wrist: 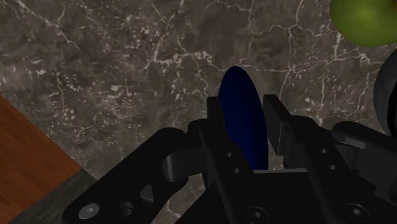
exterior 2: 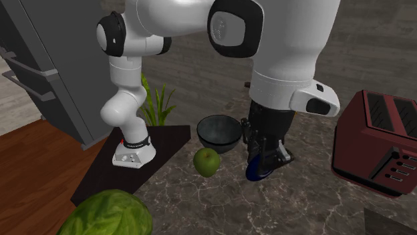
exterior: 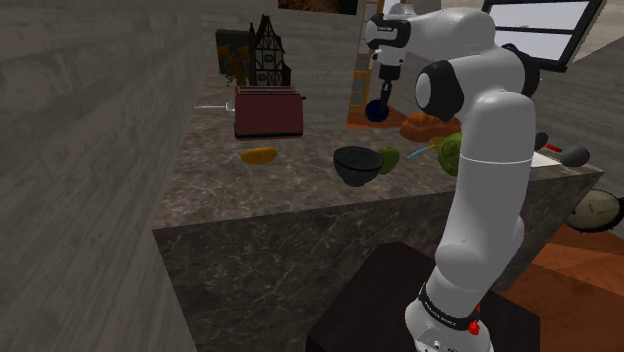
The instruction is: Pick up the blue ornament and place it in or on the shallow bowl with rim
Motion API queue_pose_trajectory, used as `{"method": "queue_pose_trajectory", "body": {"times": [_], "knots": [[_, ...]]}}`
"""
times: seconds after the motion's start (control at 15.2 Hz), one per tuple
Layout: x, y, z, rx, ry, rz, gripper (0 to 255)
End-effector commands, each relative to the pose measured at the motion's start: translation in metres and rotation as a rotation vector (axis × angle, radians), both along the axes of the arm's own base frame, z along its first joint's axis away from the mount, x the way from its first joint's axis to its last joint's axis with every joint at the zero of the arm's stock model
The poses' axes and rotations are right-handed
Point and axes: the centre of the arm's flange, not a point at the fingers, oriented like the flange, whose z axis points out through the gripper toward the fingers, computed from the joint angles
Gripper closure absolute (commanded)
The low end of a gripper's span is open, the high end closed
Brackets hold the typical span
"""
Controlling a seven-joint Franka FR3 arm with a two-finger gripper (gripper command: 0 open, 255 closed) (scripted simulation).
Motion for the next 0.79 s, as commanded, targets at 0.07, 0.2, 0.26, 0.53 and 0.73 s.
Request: {"method": "queue_pose_trajectory", "body": {"times": [0.07, 0.2, 0.26, 0.53, 0.73], "knots": [[-0.001, 0.001, 0.017, 0.000, 0.000, 0.000, 255], [-0.001, 0.001, 0.023, 0.000, 0.000, 0.000, 255], [-0.005, 0.014, 0.023, 0.000, 0.000, 0.000, 255], [-0.020, 0.064, 0.026, 0.000, 0.000, 0.000, 255], [-0.031, 0.102, 0.027, 0.000, 0.000, 0.000, 255]]}}
